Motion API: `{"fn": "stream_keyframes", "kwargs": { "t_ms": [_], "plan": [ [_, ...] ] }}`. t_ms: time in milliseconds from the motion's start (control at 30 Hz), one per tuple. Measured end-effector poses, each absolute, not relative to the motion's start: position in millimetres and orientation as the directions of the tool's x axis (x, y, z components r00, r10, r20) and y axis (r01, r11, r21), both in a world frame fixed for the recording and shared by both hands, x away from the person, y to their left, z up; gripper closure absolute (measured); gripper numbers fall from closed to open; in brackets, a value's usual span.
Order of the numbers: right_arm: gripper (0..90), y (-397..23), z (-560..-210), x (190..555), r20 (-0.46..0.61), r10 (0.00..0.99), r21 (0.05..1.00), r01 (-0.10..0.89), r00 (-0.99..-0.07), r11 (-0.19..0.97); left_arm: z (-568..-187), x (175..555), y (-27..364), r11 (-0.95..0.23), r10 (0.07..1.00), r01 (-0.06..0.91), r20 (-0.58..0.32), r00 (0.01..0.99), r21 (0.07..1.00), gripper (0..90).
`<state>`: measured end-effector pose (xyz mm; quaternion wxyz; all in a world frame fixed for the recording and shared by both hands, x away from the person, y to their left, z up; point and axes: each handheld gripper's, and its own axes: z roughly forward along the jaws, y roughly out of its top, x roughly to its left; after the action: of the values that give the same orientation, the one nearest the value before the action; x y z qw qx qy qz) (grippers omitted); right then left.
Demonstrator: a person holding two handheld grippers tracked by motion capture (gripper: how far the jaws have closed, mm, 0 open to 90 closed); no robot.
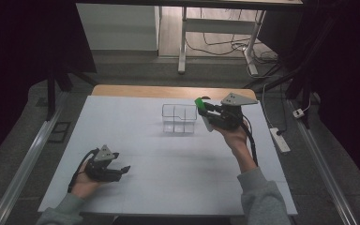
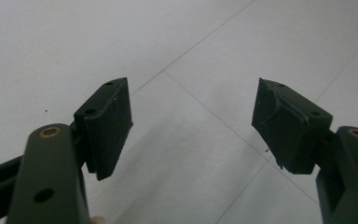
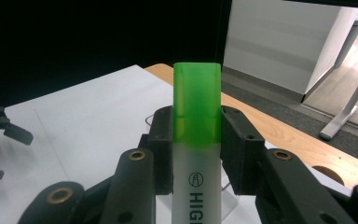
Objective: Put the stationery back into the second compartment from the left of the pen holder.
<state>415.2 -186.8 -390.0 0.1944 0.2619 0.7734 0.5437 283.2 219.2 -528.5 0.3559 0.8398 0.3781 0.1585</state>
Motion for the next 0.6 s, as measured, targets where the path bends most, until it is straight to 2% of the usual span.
{"fn": "stream_keyframes", "kwargs": {
  "t_ms": [600],
  "plan": [
    [66.2, -164, -394, 436, 0.016, 0.613, 0.953, 0.197, -0.790, 0.228, -529, 284, 219, -0.466, 0.746, 0.523, -0.001, 0.666, 0.714, 27.8]
  ]
}}
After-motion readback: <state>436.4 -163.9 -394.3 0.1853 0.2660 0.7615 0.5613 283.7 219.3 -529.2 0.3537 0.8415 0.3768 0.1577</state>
